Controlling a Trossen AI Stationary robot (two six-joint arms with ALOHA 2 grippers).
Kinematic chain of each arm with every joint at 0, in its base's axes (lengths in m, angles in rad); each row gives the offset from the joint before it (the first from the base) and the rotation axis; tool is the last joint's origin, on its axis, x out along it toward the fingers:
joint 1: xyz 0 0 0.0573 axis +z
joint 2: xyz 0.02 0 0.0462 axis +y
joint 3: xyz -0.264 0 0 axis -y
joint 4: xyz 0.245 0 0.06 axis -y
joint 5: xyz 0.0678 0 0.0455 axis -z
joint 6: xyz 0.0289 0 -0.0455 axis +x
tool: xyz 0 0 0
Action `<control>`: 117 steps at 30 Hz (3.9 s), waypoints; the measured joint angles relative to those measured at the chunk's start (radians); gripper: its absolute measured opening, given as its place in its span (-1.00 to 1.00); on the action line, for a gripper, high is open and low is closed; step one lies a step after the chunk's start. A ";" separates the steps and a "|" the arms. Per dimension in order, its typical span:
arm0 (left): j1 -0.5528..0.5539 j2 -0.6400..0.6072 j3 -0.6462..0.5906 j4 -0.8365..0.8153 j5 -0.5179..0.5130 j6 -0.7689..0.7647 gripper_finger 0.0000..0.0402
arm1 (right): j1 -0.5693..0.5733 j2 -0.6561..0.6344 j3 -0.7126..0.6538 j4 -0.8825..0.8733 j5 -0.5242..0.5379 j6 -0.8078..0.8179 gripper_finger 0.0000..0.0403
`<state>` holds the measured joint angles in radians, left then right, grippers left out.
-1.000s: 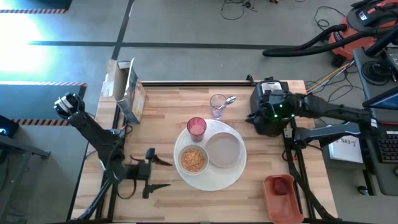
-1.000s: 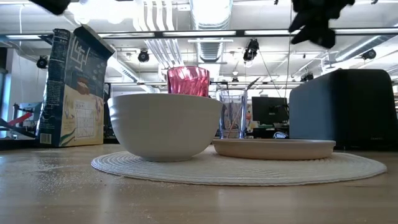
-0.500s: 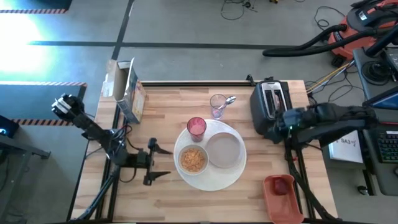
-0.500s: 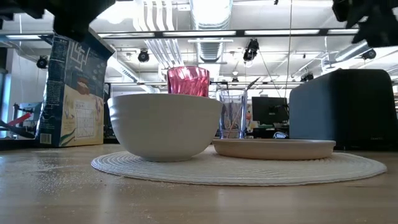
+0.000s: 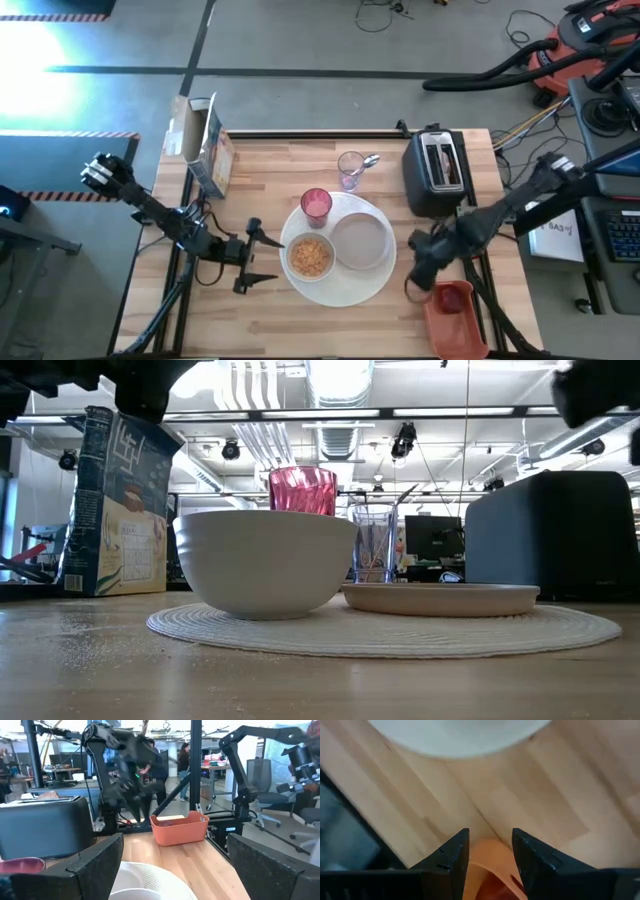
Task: Arrange a breakfast setting
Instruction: Put the red apple on the white tablemat to the top of the brown plate
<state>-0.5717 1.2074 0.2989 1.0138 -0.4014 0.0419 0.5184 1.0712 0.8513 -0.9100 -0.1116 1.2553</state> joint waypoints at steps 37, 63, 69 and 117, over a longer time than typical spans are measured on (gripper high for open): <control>-0.012 -0.012 0.000 0.003 0.068 0.024 0.68 | 0.256 0.274 0.146 -0.115 -0.307 0.591 0.26; -0.015 -0.012 0.000 -0.053 0.080 0.027 0.68 | 0.260 0.492 0.143 -0.158 -0.333 0.476 0.58; -0.015 -0.012 0.000 -0.071 0.080 0.027 0.68 | 0.260 0.563 0.145 -0.161 -0.338 0.387 0.58; -0.015 -0.077 0.000 -0.064 0.079 0.020 0.68 | 0.184 0.059 0.144 0.073 0.447 0.024 0.30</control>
<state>-0.5865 1.1301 0.2989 0.9497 -0.3225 0.0620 0.7025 1.1305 0.9951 -0.8372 0.3353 1.2792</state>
